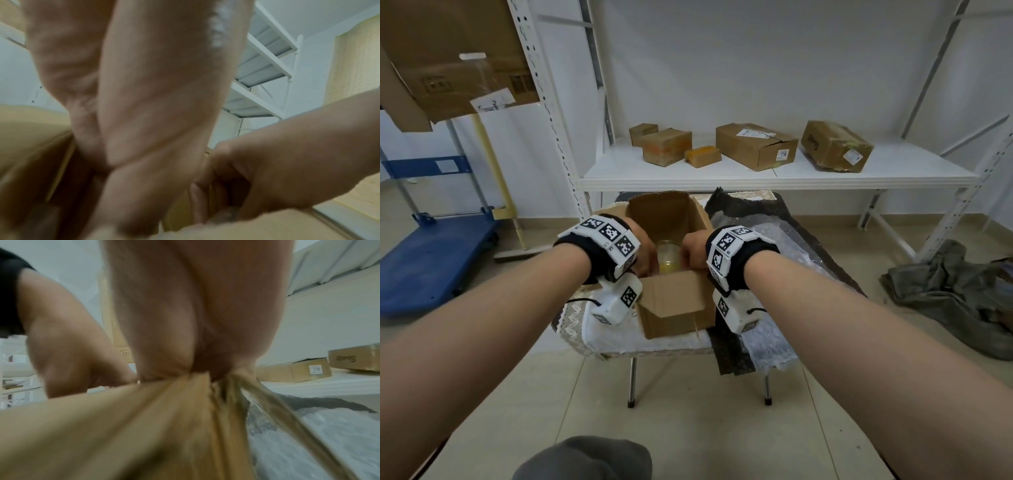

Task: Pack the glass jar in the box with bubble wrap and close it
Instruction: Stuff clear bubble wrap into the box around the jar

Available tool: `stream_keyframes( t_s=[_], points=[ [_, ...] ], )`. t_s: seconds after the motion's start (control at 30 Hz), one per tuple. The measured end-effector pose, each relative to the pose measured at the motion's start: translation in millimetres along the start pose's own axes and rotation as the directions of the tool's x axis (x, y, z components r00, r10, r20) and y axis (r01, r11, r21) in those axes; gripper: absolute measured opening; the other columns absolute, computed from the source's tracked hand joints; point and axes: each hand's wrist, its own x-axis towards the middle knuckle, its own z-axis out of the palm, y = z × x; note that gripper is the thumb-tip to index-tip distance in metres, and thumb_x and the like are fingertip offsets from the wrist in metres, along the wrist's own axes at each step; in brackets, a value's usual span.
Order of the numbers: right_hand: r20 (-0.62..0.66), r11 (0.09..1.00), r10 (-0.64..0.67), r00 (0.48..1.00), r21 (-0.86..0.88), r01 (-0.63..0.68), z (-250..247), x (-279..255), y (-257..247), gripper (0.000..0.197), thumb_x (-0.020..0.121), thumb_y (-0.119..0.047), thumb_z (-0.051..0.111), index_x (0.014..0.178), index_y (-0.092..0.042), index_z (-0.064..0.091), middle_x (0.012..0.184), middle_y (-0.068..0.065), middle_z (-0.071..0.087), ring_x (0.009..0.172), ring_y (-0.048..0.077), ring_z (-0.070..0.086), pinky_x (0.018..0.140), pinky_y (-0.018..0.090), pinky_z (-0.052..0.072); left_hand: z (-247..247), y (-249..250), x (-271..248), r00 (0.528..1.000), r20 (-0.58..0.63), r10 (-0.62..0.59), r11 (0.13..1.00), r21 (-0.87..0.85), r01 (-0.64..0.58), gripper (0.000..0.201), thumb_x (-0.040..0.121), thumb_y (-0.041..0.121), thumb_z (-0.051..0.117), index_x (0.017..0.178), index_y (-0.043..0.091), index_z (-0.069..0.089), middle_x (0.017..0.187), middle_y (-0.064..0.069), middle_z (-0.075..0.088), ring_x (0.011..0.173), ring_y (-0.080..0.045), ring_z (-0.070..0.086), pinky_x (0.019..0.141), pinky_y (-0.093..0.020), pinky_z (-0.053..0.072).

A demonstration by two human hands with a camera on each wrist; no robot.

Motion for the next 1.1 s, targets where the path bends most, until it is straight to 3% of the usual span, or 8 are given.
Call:
stream_keyframes(
  t_s=[0.07, 0.13, 0.27, 0.43, 0.57, 0.67, 0.77, 1.1],
  points=[
    [0.031, 0.998, 0.037, 0.999, -0.051, -0.035, 6, 23, 1, 0.029, 0.074, -0.021, 0.074, 0.100, -0.009, 0.072, 0.101, 0.009, 0.073, 0.090, 0.033, 0.069, 0.083, 0.043, 0.057, 8, 2, 5, 1.000, 0.000, -0.026, 1.000, 0.014, 0.026, 0.038, 0.088, 0.028, 0.055, 0.122, 0.044, 0.060, 0.097, 0.011, 0.063, 0.095, -0.015, 0.064, 0.086, -0.030, 0.055],
    [0.047, 0.999, 0.035, 0.998, -0.022, -0.034, 20, 58, 8, 0.029, 0.069, -0.020, 0.074, 0.096, -0.010, 0.072, 0.094, 0.009, 0.073, 0.086, 0.033, 0.069, 0.080, 0.050, 0.058, 17, 3, 10, 0.994, -0.089, -0.066, 0.997, 0.036, 0.070, 0.038, 0.086, 0.036, 0.056, 0.124, 0.040, 0.061, 0.109, 0.009, 0.066, 0.102, -0.017, 0.064, 0.092, -0.033, 0.053],
    [0.067, 0.999, 0.042, 0.997, -0.010, -0.041, 24, 62, 8, 0.026, 0.068, -0.026, 0.075, 0.093, -0.016, 0.075, 0.090, 0.006, 0.073, 0.081, 0.032, 0.069, 0.079, 0.049, 0.058, 26, 1, 20, 0.990, -0.113, -0.084, 0.996, 0.023, 0.087, 0.038, 0.088, 0.032, 0.056, 0.125, 0.025, 0.060, 0.124, -0.001, 0.064, 0.112, -0.022, 0.061, 0.098, -0.039, 0.050],
    [0.030, 1.000, 0.018, 0.999, 0.014, -0.019, 32, 70, 19, 0.023, 0.072, -0.030, 0.075, 0.092, -0.018, 0.076, 0.087, 0.001, 0.072, 0.075, 0.023, 0.067, 0.079, 0.044, 0.059, 25, 10, 13, 0.973, -0.181, -0.142, 0.989, 0.016, 0.147, 0.040, 0.096, 0.037, 0.046, 0.134, 0.030, 0.055, 0.133, 0.002, 0.060, 0.112, -0.018, 0.058, 0.101, -0.033, 0.046],
    [0.006, 0.997, 0.007, 1.000, 0.080, -0.007, 12, 3, 4, 0.027, 0.084, -0.023, 0.068, 0.108, -0.010, 0.071, 0.101, 0.006, 0.072, 0.090, 0.027, 0.068, 0.081, 0.034, 0.056, 27, 10, 16, 0.978, -0.187, -0.092, 0.995, -0.050, 0.084, 0.042, 0.101, 0.034, 0.037, 0.141, 0.026, 0.049, 0.145, 0.000, 0.050, 0.131, -0.022, 0.047, 0.112, -0.036, 0.035],
    [-0.003, 0.992, 0.006, 1.000, 0.128, -0.005, 4, -23, -1, 0.033, 0.099, -0.019, 0.050, 0.125, -0.003, 0.063, 0.123, 0.013, 0.065, 0.114, 0.030, 0.061, 0.091, 0.034, 0.049, 29, 11, 20, 0.969, -0.218, -0.115, 0.992, -0.081, 0.099, 0.052, 0.098, 0.044, 0.027, 0.142, 0.024, 0.046, 0.149, -0.002, 0.046, 0.139, -0.021, 0.039, 0.117, -0.043, 0.023],
    [-0.045, 0.982, 0.006, 0.999, 0.190, 0.003, 2, -31, -3, 0.036, 0.102, -0.022, 0.043, 0.129, -0.004, 0.059, 0.129, 0.014, 0.061, 0.119, 0.029, 0.058, 0.095, 0.034, 0.046, 27, 18, 13, 0.969, -0.203, -0.142, 0.988, -0.096, 0.125, 0.049, 0.102, 0.041, 0.023, 0.144, 0.021, 0.040, 0.153, -0.003, 0.039, 0.143, -0.020, 0.030, 0.119, -0.042, 0.011],
    [-0.069, 0.990, -0.018, 0.997, 0.135, 0.028, 6, -28, 2, 0.039, 0.099, -0.035, 0.050, 0.126, -0.010, 0.063, 0.128, 0.014, 0.061, 0.117, 0.031, 0.057, 0.098, 0.039, 0.048, 26, 18, 2, 0.967, -0.216, -0.135, 0.986, -0.124, 0.110, 0.046, 0.098, 0.041, 0.034, 0.134, 0.021, 0.054, 0.136, -0.002, 0.056, 0.128, -0.021, 0.048, 0.113, -0.038, 0.025]
  ],
)
